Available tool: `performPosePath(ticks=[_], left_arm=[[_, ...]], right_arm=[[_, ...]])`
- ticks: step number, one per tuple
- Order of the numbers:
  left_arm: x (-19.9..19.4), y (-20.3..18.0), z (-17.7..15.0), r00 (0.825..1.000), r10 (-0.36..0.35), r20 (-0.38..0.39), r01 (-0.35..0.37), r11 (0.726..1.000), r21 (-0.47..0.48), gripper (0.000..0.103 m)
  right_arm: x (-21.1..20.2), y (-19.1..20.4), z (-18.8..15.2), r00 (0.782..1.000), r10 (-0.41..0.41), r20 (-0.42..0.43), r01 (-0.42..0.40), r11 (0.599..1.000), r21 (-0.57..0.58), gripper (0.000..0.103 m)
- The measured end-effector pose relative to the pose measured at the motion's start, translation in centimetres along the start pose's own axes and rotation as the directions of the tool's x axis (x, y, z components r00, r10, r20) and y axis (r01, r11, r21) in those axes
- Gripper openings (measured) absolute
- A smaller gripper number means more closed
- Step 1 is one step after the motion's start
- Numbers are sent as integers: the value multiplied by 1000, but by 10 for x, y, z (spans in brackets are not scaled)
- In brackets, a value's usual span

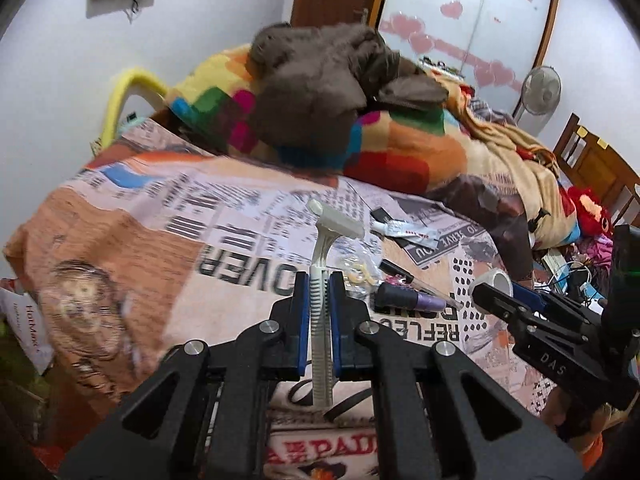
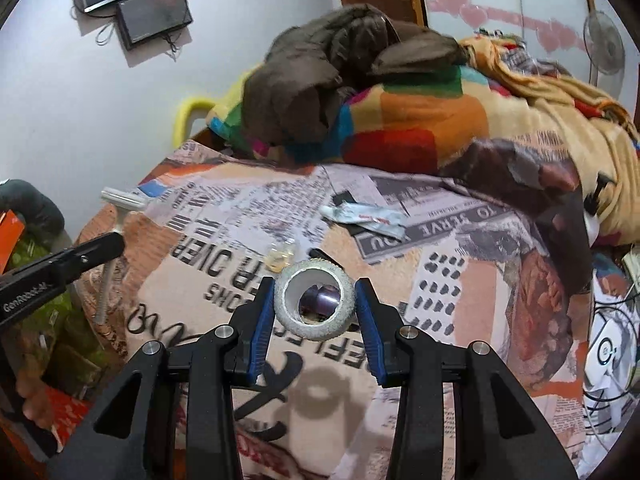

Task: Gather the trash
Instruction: 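Carry the razor and tape roll over the white bin with both tools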

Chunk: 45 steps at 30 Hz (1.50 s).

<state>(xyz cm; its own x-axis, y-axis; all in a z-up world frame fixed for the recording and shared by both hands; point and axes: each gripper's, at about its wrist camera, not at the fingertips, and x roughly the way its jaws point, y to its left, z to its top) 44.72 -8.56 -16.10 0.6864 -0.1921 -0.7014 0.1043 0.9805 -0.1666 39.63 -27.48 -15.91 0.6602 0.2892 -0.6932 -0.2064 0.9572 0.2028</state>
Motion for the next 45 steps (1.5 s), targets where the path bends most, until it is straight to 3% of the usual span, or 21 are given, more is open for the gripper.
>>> performPosePath(ticks=[11, 20, 32, 45], left_arm=[[-93, 60, -12, 993, 69, 93, -64, 996, -62, 8], [-157, 114, -42, 977, 146, 155, -129, 985, -115, 8], [-220, 203, -99, 952, 249, 177, -204, 949, -239, 8], [-227, 298, -190, 935, 348, 66, -299, 876, -379, 8]], right_arm=[[-50, 82, 10, 992, 97, 81, -88, 991, -103, 37], [-71, 156, 9, 978, 187, 98, -166, 968, -188, 37], [-57, 268, -23, 955, 296, 1, -280, 904, -322, 37], [-14, 359, -81, 922, 337, -190, -386, 834, -394, 37]])
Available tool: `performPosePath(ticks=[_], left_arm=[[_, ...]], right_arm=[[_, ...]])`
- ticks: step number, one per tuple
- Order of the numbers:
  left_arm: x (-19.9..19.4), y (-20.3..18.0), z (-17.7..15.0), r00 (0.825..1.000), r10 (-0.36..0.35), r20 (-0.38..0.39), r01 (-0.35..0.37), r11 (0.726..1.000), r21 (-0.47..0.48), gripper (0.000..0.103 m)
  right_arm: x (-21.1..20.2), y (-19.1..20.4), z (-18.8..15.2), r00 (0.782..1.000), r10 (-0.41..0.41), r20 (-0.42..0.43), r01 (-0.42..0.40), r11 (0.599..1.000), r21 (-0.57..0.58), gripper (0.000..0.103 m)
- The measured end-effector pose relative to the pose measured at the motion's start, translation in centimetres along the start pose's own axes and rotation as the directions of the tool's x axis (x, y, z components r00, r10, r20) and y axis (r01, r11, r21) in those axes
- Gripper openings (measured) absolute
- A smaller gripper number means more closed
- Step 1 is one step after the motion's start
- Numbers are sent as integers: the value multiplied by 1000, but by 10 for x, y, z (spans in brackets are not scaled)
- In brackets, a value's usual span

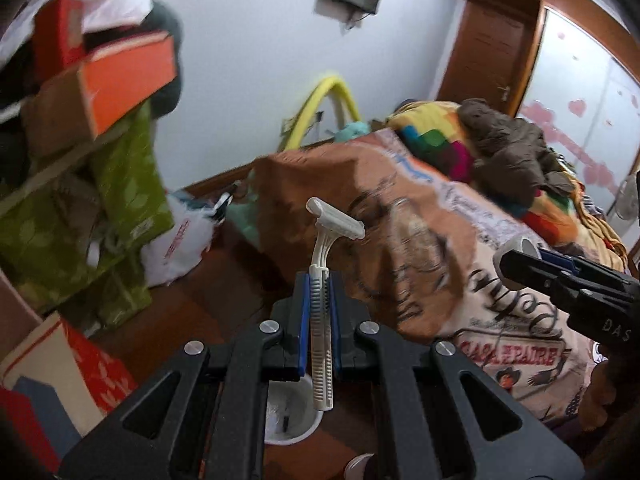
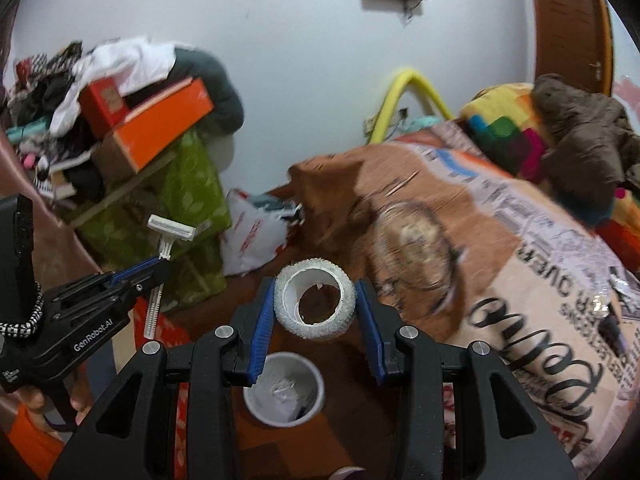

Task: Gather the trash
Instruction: 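Carry the razor and tape roll over the white bin with both tools, then open both tools to drop the razor and tape roll into the bin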

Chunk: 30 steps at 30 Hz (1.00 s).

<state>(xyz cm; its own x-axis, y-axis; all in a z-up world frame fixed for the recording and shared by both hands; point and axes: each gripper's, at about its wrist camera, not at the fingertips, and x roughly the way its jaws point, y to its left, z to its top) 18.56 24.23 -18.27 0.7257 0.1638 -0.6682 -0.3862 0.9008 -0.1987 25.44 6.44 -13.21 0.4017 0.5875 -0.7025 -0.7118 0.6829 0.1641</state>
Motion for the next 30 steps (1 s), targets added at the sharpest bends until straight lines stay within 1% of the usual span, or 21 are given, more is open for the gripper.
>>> performPosePath(ticks=[4, 6, 9, 13, 18, 21, 24, 28, 30], left_arm=[[18, 29, -19, 999, 13, -52, -16, 998, -66, 8], [32, 45, -31, 996, 18, -93, -28, 994, -103, 8], [46, 57, -49, 990, 35, -138, -52, 991, -121, 8], [66, 75, -76, 978, 48, -205, -83, 983, -162, 8], [90, 99, -114, 959, 32, -283, -105, 963, -247, 8], [106, 105, -134, 947, 22, -322, -118, 952, -281, 8], [121, 107, -149, 932, 3, -361, -121, 945, -305, 8], [143, 107, -161, 912, -37, -408, -111, 937, -331, 8], [152, 107, -164, 904, -56, -424, -103, 934, -341, 8]], right_arm=[[25, 20, -10, 998, 27, -61, -29, 999, -35, 37], [38, 27, -16, 995, 35, -89, -39, 998, -51, 37], [55, 34, -24, 991, 42, -130, -50, 997, -59, 37], [83, 40, -38, 978, 58, -202, -69, 997, -46, 37], [118, 47, -58, 953, 67, -295, -86, 995, -52, 37], [140, 50, -74, 935, 61, -350, -87, 994, -58, 37], [155, 49, -84, 918, 63, -391, -92, 994, -55, 37], [171, 46, -87, 903, 71, -423, -99, 994, -44, 37], [175, 45, -87, 901, 73, -427, -100, 994, -40, 37]])
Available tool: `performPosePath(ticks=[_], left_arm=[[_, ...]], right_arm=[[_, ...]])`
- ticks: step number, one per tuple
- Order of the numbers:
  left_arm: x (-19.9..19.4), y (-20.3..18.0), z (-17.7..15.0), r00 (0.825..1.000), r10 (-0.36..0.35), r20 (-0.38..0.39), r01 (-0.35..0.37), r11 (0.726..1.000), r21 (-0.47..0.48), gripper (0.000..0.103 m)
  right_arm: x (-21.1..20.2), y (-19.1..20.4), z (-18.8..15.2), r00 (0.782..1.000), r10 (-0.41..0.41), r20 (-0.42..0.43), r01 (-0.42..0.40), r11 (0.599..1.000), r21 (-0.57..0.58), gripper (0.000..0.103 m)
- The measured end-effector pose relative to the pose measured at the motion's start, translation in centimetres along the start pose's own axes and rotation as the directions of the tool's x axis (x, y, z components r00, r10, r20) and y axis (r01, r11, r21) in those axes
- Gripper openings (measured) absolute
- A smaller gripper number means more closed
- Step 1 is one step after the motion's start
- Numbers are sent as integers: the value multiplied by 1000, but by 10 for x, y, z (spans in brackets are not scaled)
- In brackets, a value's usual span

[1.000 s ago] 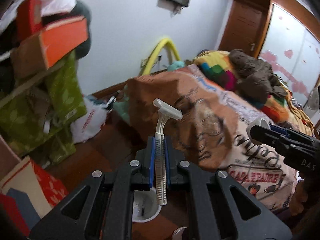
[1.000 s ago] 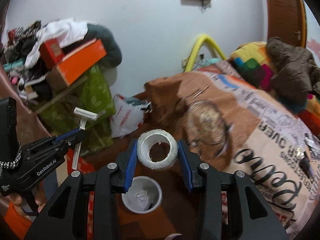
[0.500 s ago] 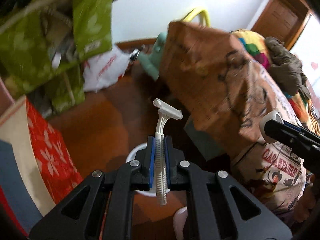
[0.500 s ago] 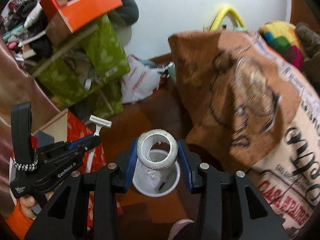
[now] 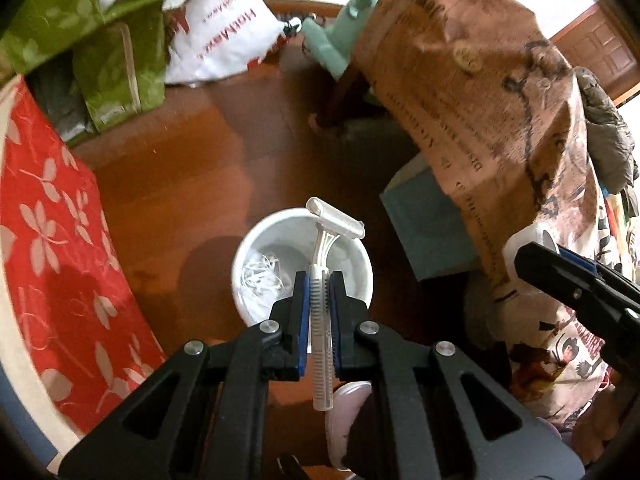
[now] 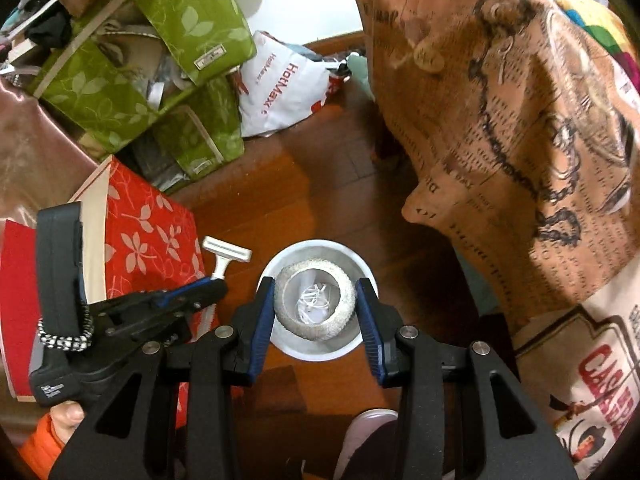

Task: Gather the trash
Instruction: 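Open both tools to drop the razor and tape roll into the bin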

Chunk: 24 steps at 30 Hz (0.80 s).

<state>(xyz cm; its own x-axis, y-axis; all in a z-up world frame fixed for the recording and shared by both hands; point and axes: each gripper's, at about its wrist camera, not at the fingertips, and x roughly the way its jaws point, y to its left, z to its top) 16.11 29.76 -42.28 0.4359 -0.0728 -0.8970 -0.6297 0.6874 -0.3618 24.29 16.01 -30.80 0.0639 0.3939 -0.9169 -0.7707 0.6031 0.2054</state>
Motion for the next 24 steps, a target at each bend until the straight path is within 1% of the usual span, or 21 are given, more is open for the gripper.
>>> performPosePath(ticks=[3, 4, 5, 7, 9, 11, 12, 13, 15, 19, 21, 23, 24], left_arm=[[9, 1, 5, 997, -67, -35, 66, 997, -25, 8], [10, 2, 6, 997, -69, -39, 68, 997, -32, 9], [12, 2, 7, 997, -66, -46, 64, 997, -33, 11], [12, 2, 8, 998, -41, -42, 40, 999, -27, 22], [8, 4, 9, 999, -28, -28, 27, 999, -27, 25], [3, 6, 9, 1000, -8, -13, 7, 1000, -22, 25], [1, 7, 9, 1000, 6, -5, -6, 1000, -17, 25], [-1, 9, 10, 1000, 13, -1, -13, 1000, -14, 25], [-6, 10, 9, 1000, 22, 11, -21, 1000, -9, 25], [-18, 8, 7, 999, 18, 36, -18, 1000, 6, 34], [-24, 4, 6, 998, 32, 49, -33, 999, 23, 34], [-30, 0, 5, 998, 19, 56, -21, 999, 27, 36], [-33, -1, 5, 998, 13, 60, -14, 1000, 28, 39]], right_arm=[[2, 0, 3, 1000, 17, -3, -17, 1000, 1, 37], [3, 1, 5, 1000, 23, 0, -23, 1000, -2, 37], [3, 2, 6, 1000, 24, 3, -23, 1000, -6, 37], [3, 4, 7, 1000, 24, 6, -24, 1000, -18, 37], [4, 6, 9, 999, 36, 14, -36, 999, -22, 37], [6, 7, 9, 999, 49, 4, -49, 999, -21, 38], [8, 7, 10, 999, 53, -6, -53, 998, -20, 40], [10, 7, 10, 999, 50, -20, -51, 999, -14, 49], [11, 6, 10, 999, 44, -24, -45, 999, -1, 59], [7, 2, 8, 999, 42, -29, -42, 999, 10, 60], [3, 0, 7, 999, 31, -21, -31, 1000, 5, 60], [-4, -1, 6, 1000, 8, -9, -8, 1000, -7, 60], [-8, -1, 5, 1000, 2, -1, -2, 1000, -10, 60]])
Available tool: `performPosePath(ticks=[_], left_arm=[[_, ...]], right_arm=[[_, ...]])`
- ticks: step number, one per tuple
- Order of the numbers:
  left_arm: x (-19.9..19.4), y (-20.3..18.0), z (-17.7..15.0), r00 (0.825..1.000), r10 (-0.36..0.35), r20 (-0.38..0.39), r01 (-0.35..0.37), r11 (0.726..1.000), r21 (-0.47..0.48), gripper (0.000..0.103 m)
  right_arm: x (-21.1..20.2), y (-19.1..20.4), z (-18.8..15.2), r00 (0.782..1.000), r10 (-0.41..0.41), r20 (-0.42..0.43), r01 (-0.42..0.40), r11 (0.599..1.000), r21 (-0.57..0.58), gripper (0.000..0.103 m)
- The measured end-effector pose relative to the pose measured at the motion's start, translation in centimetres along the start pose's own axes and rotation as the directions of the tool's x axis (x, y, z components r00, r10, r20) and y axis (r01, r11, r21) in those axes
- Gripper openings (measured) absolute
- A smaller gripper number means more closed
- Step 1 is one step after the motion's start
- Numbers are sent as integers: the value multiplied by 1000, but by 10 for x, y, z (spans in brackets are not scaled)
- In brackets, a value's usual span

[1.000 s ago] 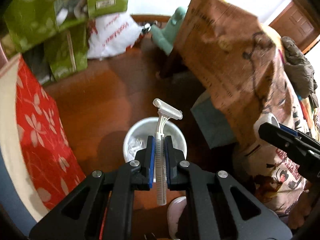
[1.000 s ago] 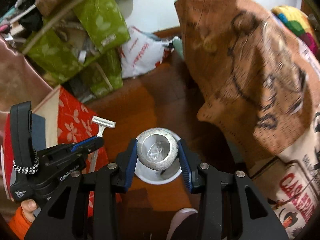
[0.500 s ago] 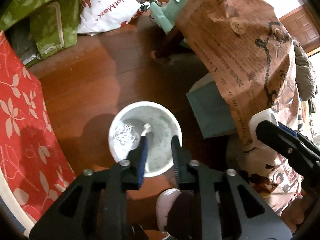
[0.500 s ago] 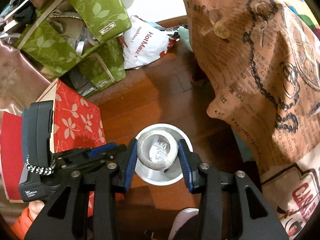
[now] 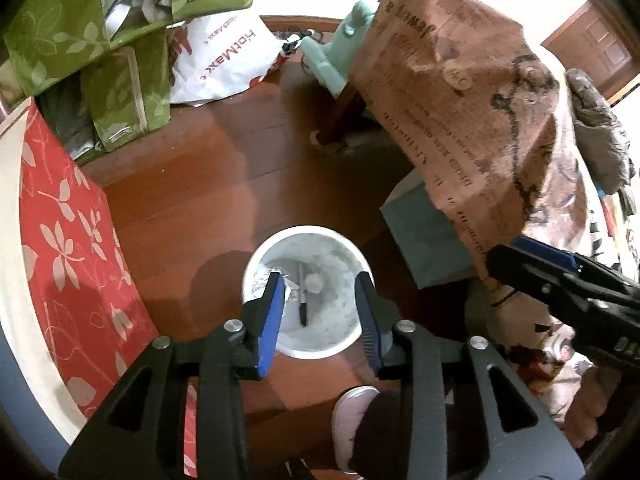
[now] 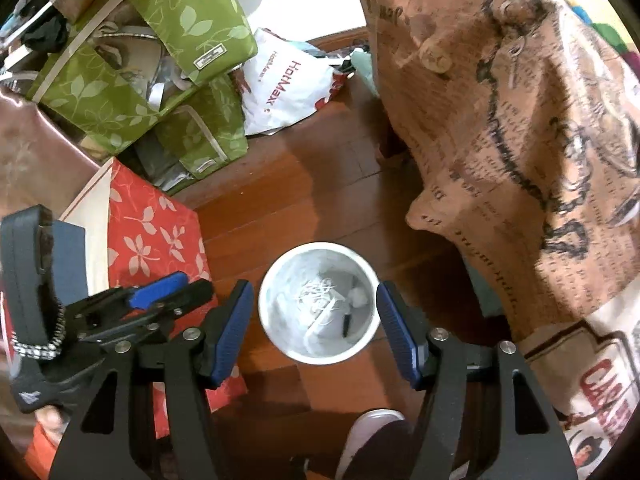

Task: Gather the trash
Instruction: 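Open both tools to drop the razor and tape roll into the bin, then move both open tools back over the items on the duvet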

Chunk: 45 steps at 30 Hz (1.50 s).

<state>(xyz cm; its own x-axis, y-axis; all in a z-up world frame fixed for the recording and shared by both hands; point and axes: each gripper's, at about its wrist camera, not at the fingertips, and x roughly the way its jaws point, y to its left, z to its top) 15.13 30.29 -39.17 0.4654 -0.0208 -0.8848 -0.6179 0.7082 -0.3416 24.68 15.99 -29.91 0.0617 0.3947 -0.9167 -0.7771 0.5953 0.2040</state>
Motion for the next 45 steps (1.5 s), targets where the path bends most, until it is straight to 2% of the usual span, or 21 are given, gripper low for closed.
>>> performPosePath(ticks=[10, 18, 27, 33, 40, 45], left_arm=[[-57, -39, 7, 992, 32, 118, -43, 995, 90, 40], [-112, -84, 5, 978, 6, 207, -42, 985, 168, 40], [-159, -163, -2, 959, -47, 279, -38, 956, 291, 42], [-177, -220, -8, 944, -79, 321, -51, 925, 376, 42], [-183, -304, -17, 934, -166, 316, -11, 872, 489, 44], [-173, -361, -25, 930, -229, 288, 31, 828, 560, 45]], right_arm=[[-56, -10, -5, 994, -22, 109, 21, 1000, 8, 60], [-125, -22, -18, 969, -31, 246, 26, 999, 25, 60], [-206, -50, -43, 908, -79, 411, 54, 996, 73, 60], [-259, -90, -68, 849, -148, 508, 76, 984, 159, 60], [-300, -141, -95, 790, -284, 543, 151, 949, 276, 60], [-318, -181, -112, 763, -359, 538, 183, 918, 352, 60]])
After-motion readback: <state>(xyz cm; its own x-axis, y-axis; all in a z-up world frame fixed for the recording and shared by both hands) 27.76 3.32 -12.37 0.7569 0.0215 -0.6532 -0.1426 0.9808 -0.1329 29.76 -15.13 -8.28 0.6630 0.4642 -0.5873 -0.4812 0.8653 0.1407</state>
